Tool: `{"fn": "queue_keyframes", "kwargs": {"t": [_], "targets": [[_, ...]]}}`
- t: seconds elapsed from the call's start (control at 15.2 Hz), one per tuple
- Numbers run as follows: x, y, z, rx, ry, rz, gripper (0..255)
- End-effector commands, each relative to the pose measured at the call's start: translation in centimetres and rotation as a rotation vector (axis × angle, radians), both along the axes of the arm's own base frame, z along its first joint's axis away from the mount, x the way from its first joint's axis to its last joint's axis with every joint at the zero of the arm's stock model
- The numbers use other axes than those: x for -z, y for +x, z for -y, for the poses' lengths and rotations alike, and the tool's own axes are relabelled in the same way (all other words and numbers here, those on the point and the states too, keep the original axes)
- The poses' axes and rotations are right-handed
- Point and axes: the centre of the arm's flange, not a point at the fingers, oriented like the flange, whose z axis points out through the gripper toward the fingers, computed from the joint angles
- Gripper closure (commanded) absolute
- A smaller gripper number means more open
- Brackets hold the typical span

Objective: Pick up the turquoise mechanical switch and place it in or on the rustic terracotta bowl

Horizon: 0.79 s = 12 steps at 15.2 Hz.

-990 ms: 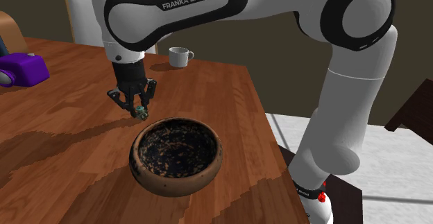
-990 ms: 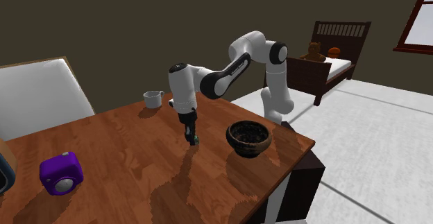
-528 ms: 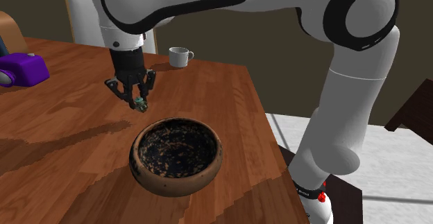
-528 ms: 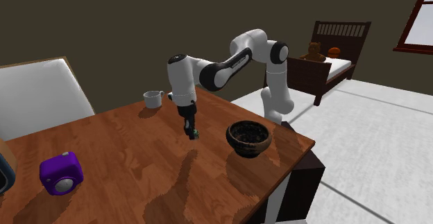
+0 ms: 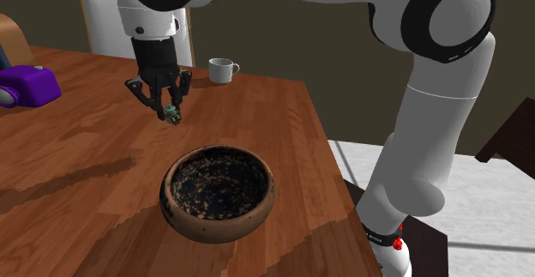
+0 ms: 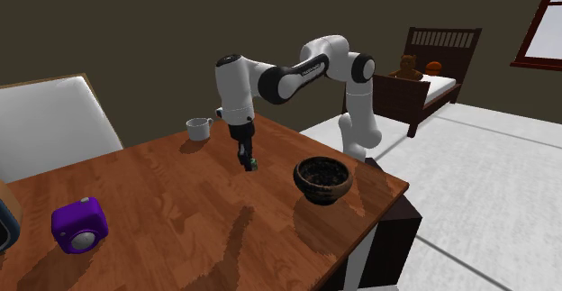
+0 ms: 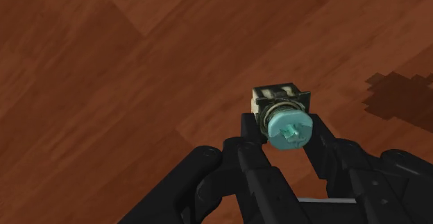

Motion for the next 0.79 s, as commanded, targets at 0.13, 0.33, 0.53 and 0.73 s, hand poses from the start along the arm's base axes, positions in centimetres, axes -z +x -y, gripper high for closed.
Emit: {"fn": "queue_keyframes", "kwargs": {"t": [0.13, 0.33, 0.53, 0.73], "targets": [[-2.1, 0.0, -0.1, 0.0, 0.0, 0.0, 255], [-3.7, 0.0, -0.1, 0.0, 0.0, 0.0, 255], [-5.3, 0.0, -0.1, 0.0, 0.0, 0.0, 255], [-6.9, 0.0, -0.1, 0.0, 0.0, 0.0, 255]]}}
